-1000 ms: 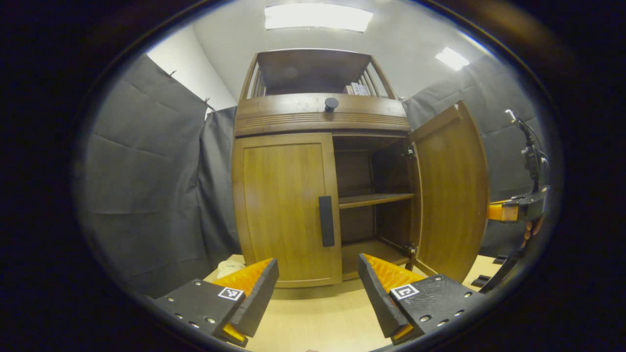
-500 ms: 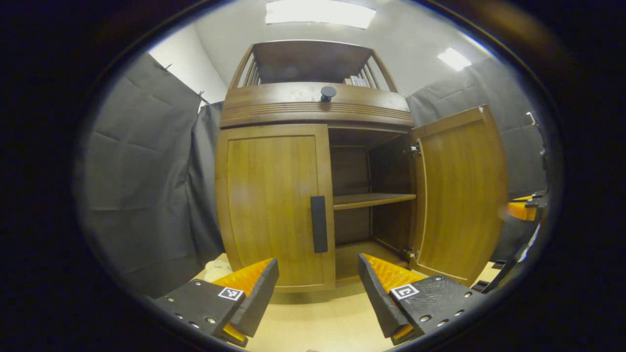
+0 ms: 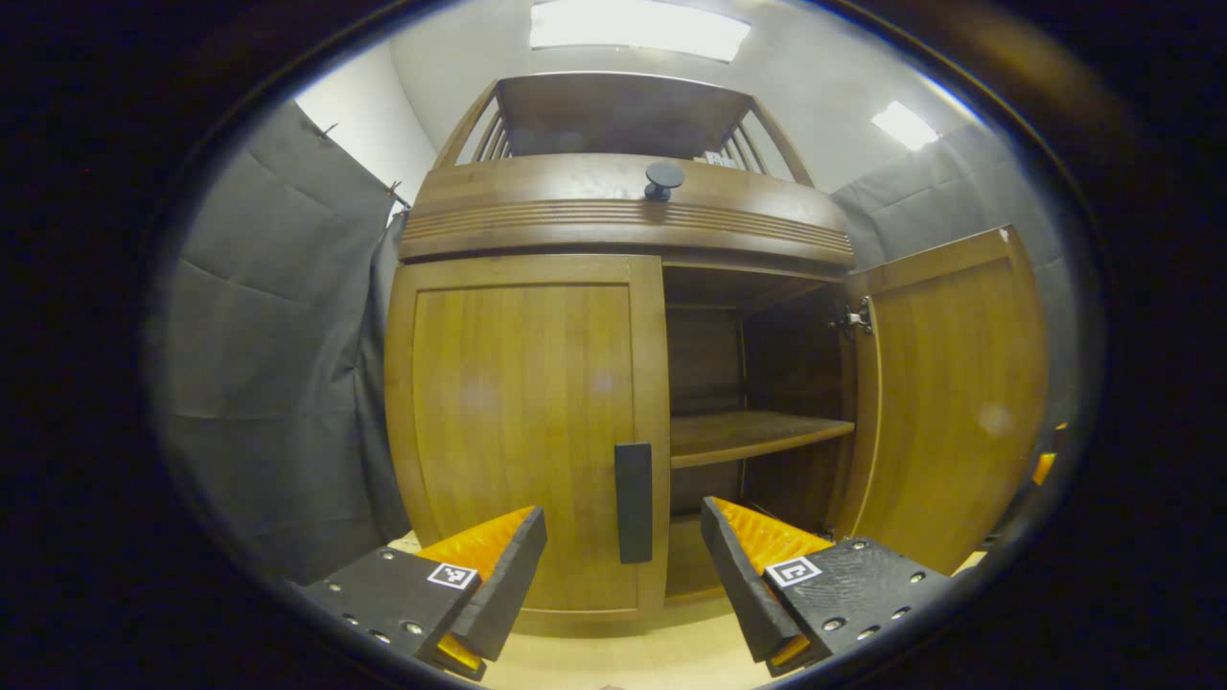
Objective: Open the right door of the double-door shoe cabinet with the right hand, and open the left door with the left hand.
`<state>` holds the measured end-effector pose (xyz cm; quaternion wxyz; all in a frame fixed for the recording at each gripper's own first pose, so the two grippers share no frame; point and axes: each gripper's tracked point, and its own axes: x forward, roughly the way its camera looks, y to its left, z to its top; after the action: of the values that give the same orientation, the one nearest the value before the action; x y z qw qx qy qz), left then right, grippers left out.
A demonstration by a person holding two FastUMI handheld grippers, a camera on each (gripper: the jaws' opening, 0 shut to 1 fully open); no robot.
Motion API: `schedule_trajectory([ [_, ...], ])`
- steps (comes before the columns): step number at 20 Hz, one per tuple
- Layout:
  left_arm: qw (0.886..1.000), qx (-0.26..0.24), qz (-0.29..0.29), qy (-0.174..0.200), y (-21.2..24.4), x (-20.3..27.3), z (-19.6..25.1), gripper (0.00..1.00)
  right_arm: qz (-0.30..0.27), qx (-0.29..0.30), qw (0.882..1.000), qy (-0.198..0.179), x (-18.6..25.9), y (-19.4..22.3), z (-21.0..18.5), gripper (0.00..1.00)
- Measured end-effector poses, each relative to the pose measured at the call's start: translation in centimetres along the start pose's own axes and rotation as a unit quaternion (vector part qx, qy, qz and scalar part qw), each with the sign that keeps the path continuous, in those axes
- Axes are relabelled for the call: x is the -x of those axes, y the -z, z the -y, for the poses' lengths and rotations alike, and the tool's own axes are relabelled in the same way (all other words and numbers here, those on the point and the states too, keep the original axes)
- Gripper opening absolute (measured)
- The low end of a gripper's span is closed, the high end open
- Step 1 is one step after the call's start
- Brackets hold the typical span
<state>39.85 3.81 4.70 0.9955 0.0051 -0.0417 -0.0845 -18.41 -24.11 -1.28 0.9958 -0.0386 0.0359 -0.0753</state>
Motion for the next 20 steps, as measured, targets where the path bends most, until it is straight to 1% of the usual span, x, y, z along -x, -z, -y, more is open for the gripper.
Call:
schedule_trajectory([
  [3,1.0,-0.002,-0.002,-0.001,0.4,-2.6,-0.1,0.93,-0.007,0.001,1.0,0.0,0.4,0.7,-0.1,0.94],
  [4,1.0,-0.003,-0.005,-0.001,0.6,-3.4,0.0,0.87,-0.009,0.0,1.0,0.001,0.5,0.9,0.1,0.94],
  [6,1.0,0.004,-0.017,-0.001,1.4,-5.2,0.2,0.99,-0.015,-0.006,1.0,0.006,0.5,1.3,0.5,0.94],
  [8,0.999,0.011,-0.031,-0.003,2.3,-6.8,0.3,0.99,-0.024,-0.016,0.999,0.013,0.5,1.9,0.8,0.94],
  [11,0.999,0.011,-0.043,-0.004,3.4,-8.9,0.2,0.99,-0.033,-0.028,0.999,0.01,0.6,2.4,0.4,0.94],
  [13,0.998,0.014,-0.054,0.0,3.8,-10.0,0.2,0.99,-0.035,-0.026,0.999,0.008,0.8,2.5,0.4,0.94],
  [14,0.998,0.014,-0.06,0.003,4.0,-10.6,0.1,0.93,-0.035,-0.025,0.999,0.005,0.9,2.5,0.3,0.95],
  [16,0.998,0.013,-0.064,-0.011,4.3,-11.5,-0.1,0.77,-0.036,-0.024,0.999,-0.001,1.0,2.6,0.0,0.95],
  [17,0.997,0.015,-0.069,-0.012,4.9,-11.0,-0.3,0.69,-0.037,-0.024,0.999,-0.003,1.0,2.6,-0.1,0.94],
  [18,0.997,0.019,-0.071,-0.007,5.0,-10.9,0.0,0.54,-0.037,-0.024,0.999,-0.005,0.9,2.7,-0.2,0.95],
  [19,0.997,0.025,-0.068,-0.004,4.8,-10.7,0.2,0.7,-0.037,-0.024,0.999,-0.005,0.9,2.7,-0.2,0.95],
  [20,0.997,0.023,-0.067,-0.005,4.9,-12.1,0.6,0.6,-0.035,-0.025,0.999,-0.004,0.8,2.6,-0.2,0.95],
])
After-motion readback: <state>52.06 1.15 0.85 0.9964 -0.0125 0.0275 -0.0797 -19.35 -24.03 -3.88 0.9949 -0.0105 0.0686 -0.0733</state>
